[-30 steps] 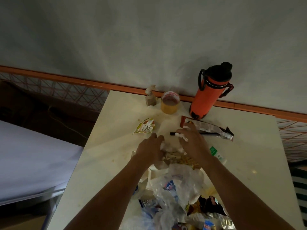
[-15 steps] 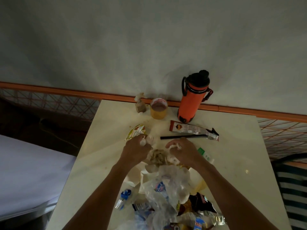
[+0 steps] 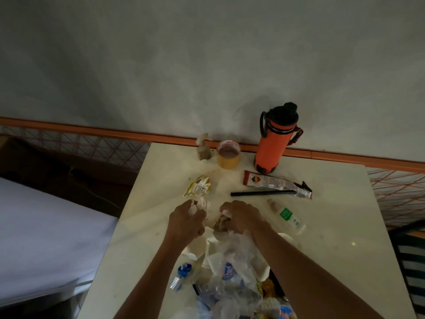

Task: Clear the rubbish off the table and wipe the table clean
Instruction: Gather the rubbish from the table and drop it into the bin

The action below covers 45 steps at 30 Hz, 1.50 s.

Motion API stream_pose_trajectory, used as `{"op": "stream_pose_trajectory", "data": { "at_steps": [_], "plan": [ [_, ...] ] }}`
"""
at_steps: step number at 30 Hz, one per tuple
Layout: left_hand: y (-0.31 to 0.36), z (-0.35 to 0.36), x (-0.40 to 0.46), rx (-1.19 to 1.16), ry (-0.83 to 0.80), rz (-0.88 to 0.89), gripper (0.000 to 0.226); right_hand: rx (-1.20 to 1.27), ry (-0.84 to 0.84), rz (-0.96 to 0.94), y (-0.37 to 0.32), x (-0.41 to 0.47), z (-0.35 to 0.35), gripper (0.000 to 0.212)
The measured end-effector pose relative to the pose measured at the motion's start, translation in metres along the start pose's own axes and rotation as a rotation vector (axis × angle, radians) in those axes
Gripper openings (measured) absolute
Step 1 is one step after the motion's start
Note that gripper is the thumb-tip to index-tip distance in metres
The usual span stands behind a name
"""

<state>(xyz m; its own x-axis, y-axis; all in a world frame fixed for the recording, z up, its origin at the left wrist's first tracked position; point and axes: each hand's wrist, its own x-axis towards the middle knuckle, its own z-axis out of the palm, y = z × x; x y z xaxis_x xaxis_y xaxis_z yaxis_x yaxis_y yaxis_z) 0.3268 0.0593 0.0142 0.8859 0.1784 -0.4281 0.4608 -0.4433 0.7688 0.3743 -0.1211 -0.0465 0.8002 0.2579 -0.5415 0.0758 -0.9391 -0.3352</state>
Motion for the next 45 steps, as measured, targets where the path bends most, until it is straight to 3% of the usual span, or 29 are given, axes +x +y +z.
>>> {"op": "stream_pose_trajectory", "data": {
  "at_steps": [2, 6, 10, 13, 15, 19, 22, 25, 29, 45],
  "plan": [
    [-0.006, -0.005, -0.004, -0.041, 0.011, -0.035, 0.008, 0.027, 0.011, -0.017, 0.002, 0.001, 0.001, 0.031],
    [-0.016, -0.012, -0.014, -0.137, 0.019, -0.039, 0.010, 0.330, 0.179, -0.029, 0.008, -0.002, -0.005, 0.014],
    [-0.027, -0.015, -0.025, -0.193, 0.020, 0.008, 0.024, 0.589, 0.356, -0.042, 0.012, -0.020, -0.035, 0.023],
    [-0.032, -0.019, -0.038, -0.191, 0.010, 0.064, 0.018, 0.848, 0.494, 0.054, 0.012, -0.045, -0.065, 0.027],
    [-0.037, -0.021, -0.046, -0.171, 0.012, 0.086, 0.025, 1.009, 0.585, 0.132, 0.015, -0.068, -0.079, 0.023],
    [-0.045, -0.030, -0.066, -0.105, 0.065, 0.051, 0.026, 1.296, 0.596, 0.246, 0.027, -0.123, -0.085, 0.022],
    [-0.052, -0.035, -0.085, -0.105, 0.069, 0.048, 0.022, 1.377, 0.516, 0.308, 0.038, -0.166, -0.071, 0.013],
    [-0.058, -0.040, -0.106, -0.099, 0.073, 0.068, 0.026, 1.337, 0.476, 0.283, 0.042, -0.206, -0.050, 0.022],
    [-0.062, -0.042, -0.141, -0.127, 0.052, 0.076, 0.031, 1.277, 0.569, 0.317, 0.039, -0.257, -0.013, 0.033],
    [-0.098, -0.027, -0.253, -0.191, -0.071, 0.055, 0.040, 1.689, 0.662, 0.327, 0.022, -0.378, 0.096, 0.033]
  ]
}}
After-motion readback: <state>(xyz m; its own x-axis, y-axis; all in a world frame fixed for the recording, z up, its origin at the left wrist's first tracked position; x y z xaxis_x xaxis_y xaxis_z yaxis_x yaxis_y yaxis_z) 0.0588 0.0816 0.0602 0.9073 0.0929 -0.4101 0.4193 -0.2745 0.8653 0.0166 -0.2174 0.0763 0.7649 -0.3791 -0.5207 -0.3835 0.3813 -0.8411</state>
